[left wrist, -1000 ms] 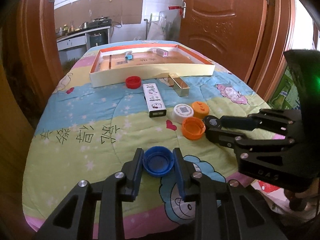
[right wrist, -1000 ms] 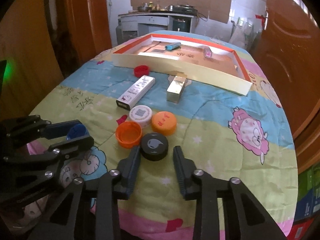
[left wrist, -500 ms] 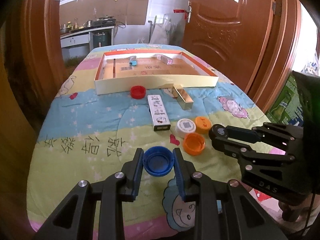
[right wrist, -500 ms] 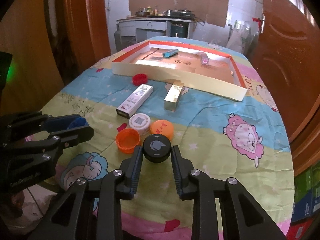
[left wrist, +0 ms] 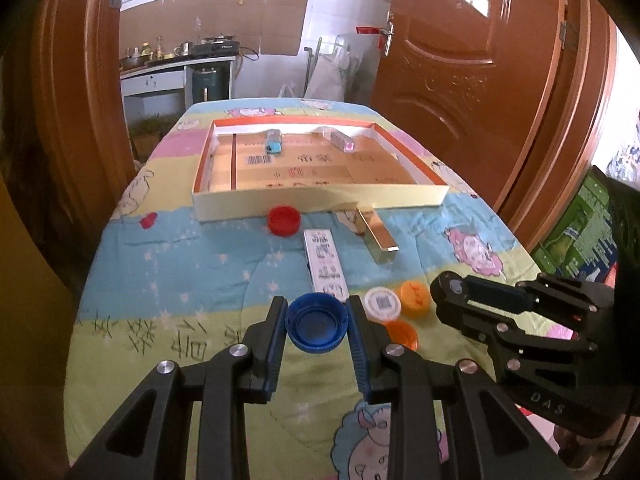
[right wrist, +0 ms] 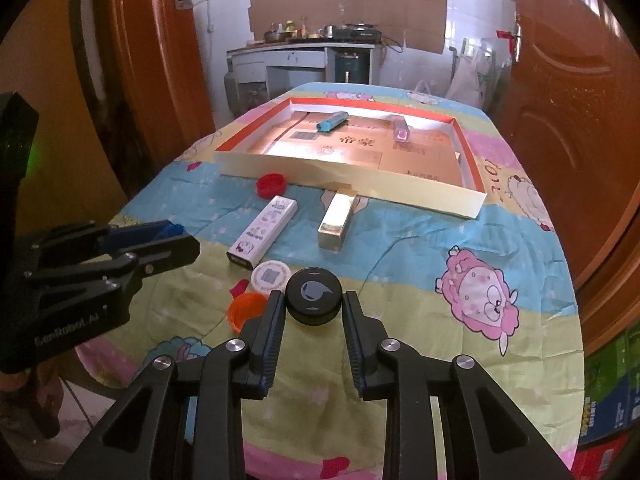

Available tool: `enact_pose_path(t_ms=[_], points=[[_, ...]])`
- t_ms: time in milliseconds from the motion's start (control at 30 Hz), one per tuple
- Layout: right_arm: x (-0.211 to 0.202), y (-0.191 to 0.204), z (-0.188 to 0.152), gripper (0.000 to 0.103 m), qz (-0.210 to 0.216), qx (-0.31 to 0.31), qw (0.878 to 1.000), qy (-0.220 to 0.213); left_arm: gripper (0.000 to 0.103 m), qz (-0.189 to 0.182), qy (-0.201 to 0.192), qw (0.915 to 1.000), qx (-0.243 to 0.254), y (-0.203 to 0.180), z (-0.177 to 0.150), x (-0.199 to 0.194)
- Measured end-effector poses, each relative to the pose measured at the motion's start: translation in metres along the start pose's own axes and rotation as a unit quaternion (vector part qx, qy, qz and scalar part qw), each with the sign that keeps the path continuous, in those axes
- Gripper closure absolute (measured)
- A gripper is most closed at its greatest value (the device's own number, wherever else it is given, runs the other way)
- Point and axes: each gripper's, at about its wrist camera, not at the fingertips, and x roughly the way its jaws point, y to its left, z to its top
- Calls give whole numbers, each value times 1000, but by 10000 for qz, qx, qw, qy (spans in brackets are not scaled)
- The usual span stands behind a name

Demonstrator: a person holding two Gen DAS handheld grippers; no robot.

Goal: Organize rigid objects
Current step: 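Carry the blue cap with the left tool while the right tool carries the black cap into the box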

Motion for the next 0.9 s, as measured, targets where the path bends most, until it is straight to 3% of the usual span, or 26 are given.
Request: enact_pose_path(t_ms=[900], points=[[17,-43,62,73,121,394,9990,-188,73,85,-40,9999,-118,9,77,35]])
